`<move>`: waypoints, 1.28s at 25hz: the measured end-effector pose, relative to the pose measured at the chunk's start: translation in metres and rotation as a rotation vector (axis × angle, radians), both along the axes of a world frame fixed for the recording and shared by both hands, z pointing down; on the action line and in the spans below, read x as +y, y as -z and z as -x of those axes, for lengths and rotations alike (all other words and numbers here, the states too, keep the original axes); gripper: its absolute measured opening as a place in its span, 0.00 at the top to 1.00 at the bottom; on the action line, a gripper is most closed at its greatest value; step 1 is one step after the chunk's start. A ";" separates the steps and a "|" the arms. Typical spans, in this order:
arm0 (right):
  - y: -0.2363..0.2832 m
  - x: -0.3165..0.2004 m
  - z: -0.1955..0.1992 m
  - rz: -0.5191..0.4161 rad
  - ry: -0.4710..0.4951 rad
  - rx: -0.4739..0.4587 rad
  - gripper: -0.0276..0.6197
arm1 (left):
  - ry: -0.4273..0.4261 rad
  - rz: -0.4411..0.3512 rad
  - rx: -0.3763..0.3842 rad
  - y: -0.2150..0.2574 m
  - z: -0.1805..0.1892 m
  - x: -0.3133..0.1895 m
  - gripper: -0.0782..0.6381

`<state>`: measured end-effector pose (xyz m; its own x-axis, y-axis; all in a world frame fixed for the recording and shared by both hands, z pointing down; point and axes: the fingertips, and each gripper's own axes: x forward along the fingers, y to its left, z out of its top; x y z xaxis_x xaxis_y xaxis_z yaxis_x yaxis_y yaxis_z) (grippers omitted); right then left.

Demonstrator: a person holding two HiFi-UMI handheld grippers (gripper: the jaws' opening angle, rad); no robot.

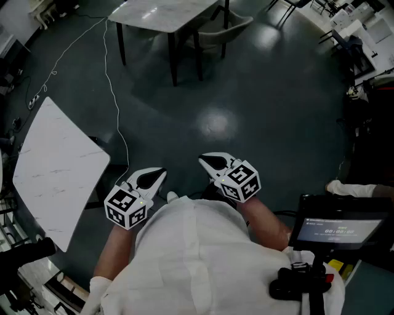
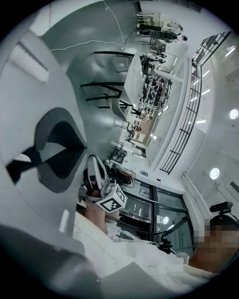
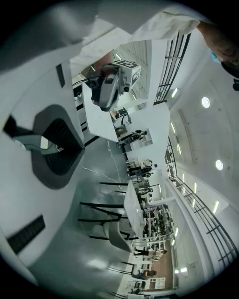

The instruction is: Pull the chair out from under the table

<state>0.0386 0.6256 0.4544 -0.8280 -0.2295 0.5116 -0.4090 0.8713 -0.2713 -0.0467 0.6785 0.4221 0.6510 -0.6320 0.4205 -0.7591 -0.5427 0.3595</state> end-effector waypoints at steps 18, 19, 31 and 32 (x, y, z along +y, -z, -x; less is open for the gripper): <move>-0.008 -0.106 -0.021 0.018 -0.088 0.025 0.95 | -0.062 0.006 -0.023 0.006 -0.013 -0.106 0.88; -0.004 -0.121 -0.022 0.013 -0.094 0.015 0.95 | -0.061 0.005 -0.029 0.009 -0.014 -0.119 0.88; -0.009 -0.245 -0.028 0.054 -0.150 -0.031 0.88 | -0.133 -0.008 -0.003 0.021 -0.044 -0.247 0.88; -0.012 -0.256 -0.026 0.060 -0.154 -0.028 0.85 | -0.142 -0.003 0.001 0.019 -0.041 -0.259 0.88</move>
<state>0.0643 0.3698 0.4662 -0.7997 -0.3247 0.5050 -0.5282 0.7805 -0.3344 -0.0055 0.4194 0.4033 0.7344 -0.5348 0.4178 -0.6741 -0.6460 0.3581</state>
